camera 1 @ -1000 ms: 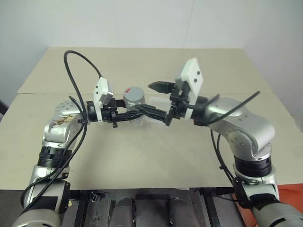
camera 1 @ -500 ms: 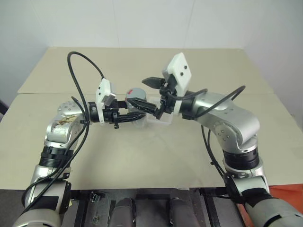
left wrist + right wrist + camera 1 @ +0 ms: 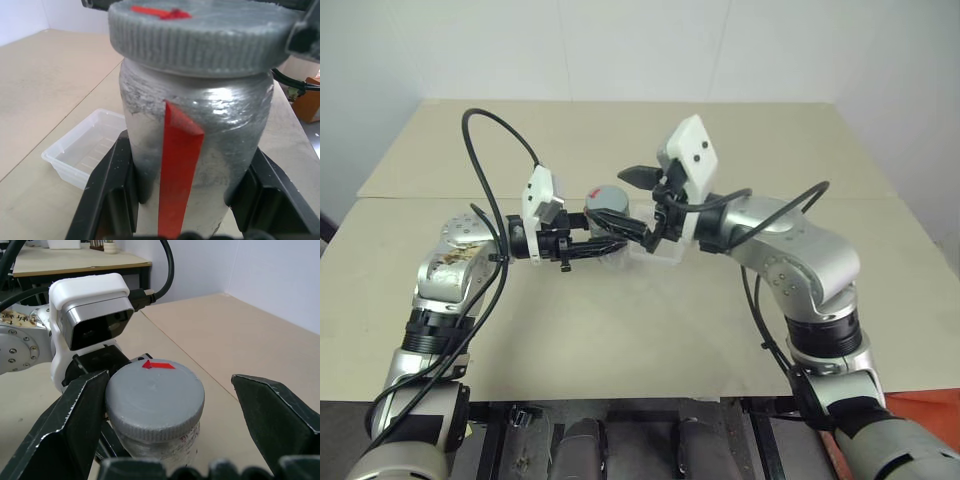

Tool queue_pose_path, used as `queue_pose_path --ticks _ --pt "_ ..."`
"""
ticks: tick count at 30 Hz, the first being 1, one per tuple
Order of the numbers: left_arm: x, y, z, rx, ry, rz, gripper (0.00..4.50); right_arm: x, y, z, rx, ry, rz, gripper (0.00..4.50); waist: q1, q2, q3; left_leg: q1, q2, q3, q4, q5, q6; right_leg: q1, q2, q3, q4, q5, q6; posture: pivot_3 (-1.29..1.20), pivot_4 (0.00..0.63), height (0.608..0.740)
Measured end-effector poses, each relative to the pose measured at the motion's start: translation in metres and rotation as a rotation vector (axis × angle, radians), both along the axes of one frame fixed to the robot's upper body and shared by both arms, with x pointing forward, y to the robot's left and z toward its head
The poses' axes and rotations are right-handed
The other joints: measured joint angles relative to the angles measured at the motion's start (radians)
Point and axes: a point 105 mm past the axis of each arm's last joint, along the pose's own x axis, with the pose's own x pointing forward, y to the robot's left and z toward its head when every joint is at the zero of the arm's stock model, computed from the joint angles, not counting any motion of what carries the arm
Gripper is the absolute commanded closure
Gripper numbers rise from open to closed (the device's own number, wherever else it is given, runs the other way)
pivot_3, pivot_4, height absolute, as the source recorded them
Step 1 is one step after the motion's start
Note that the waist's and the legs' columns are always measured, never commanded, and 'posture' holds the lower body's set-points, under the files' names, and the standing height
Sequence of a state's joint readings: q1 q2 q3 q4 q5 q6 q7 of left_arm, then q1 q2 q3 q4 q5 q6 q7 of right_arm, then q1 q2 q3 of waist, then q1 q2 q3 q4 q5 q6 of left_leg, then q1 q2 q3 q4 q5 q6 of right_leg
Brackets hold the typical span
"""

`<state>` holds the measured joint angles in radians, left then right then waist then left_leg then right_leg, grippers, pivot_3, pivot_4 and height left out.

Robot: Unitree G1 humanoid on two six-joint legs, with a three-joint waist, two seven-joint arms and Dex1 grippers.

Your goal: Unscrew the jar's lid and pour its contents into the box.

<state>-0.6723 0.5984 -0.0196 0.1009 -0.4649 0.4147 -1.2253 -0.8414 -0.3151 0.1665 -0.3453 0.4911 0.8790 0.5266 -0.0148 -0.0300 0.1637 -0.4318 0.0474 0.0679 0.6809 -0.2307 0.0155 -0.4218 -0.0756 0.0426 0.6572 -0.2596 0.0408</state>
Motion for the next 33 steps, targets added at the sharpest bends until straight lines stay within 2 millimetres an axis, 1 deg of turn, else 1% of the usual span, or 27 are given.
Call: queue_pose_path --ticks 13,18,33 --pt "-0.0001 0.0001 0.0001 0.001 0.000 0.000 2.54 -0.0019 -0.0049 -0.0009 -0.025 -0.012 0.008 0.03 0.000 0.000 0.000 0.000 0.000 0.000 0.000 0.000 0.000 0.000 0.000 0.000 0.000 0.000 0.000 0.00 0.150 0.740" --pt "-0.0011 0.0007 0.0012 0.005 -0.006 -0.005 2.54 -0.0029 -0.0076 -0.0066 -0.034 0.006 0.026 0.03 0.000 0.000 0.000 0.000 0.000 0.000 0.000 0.000 0.000 0.000 0.000 0.000 0.000 0.000 0.000 0.00 0.150 0.740" --pt "-0.0061 -0.0009 0.0047 0.014 -0.026 -0.026 2.54 -0.0051 -0.0036 -0.0062 -0.019 0.007 0.076 0.03 0.000 0.000 0.000 0.000 0.000 0.000 0.000 0.000 0.000 0.000 0.000 0.000 0.000 0.000 0.000 0.00 0.150 0.740"
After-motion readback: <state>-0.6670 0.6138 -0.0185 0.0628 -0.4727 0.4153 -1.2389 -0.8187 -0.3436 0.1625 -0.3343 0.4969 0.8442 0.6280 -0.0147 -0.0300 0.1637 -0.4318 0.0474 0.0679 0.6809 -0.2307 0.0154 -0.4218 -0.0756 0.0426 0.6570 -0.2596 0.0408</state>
